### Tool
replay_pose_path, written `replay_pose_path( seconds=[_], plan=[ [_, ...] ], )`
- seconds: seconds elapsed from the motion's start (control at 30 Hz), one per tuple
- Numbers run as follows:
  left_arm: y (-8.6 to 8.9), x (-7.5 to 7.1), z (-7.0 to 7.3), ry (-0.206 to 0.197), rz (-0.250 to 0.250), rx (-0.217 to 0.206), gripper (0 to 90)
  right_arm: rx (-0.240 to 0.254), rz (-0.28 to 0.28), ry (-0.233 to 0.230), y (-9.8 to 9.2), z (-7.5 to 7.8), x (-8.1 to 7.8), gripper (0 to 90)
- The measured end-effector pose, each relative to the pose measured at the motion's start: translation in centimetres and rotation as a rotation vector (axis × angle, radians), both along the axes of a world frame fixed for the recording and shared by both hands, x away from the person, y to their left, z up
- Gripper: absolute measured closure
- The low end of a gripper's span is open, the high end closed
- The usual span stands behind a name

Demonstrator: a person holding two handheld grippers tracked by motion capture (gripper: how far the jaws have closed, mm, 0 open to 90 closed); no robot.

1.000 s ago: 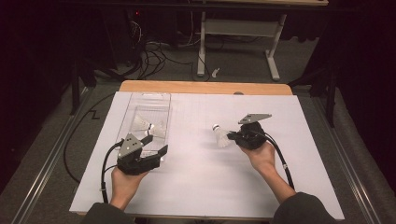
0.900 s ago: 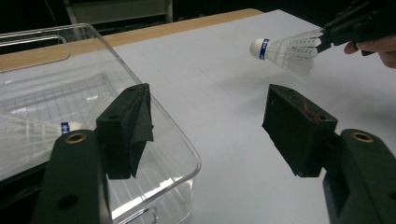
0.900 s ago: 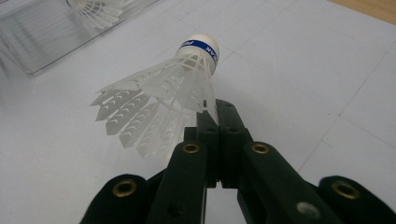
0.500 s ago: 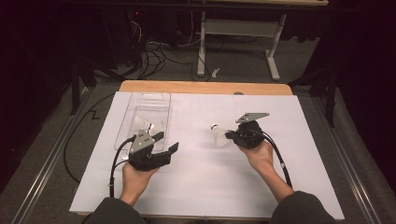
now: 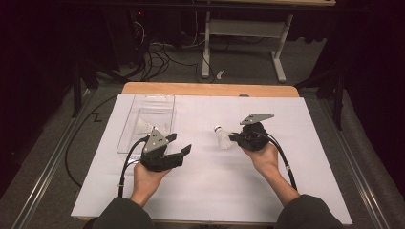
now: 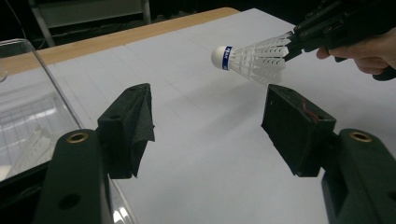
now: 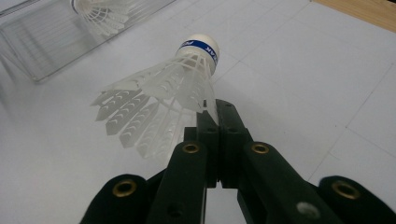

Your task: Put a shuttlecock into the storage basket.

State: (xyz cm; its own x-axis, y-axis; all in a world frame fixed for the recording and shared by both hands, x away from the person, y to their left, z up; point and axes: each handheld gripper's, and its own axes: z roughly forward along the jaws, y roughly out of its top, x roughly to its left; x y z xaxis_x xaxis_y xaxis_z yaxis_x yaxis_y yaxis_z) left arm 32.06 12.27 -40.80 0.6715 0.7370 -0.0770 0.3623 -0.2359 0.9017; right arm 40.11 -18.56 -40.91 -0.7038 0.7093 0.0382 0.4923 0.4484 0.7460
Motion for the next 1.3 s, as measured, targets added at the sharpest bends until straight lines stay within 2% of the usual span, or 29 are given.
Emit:
replay_pose_path(
  seconds=[1.3],
  plan=[
    [-4.6,1.6,-0.2,0.014,-0.084,0.026,34.8,0.007,0.036,-0.007,2.4,0.6,-0.1,90.0]
  ],
)
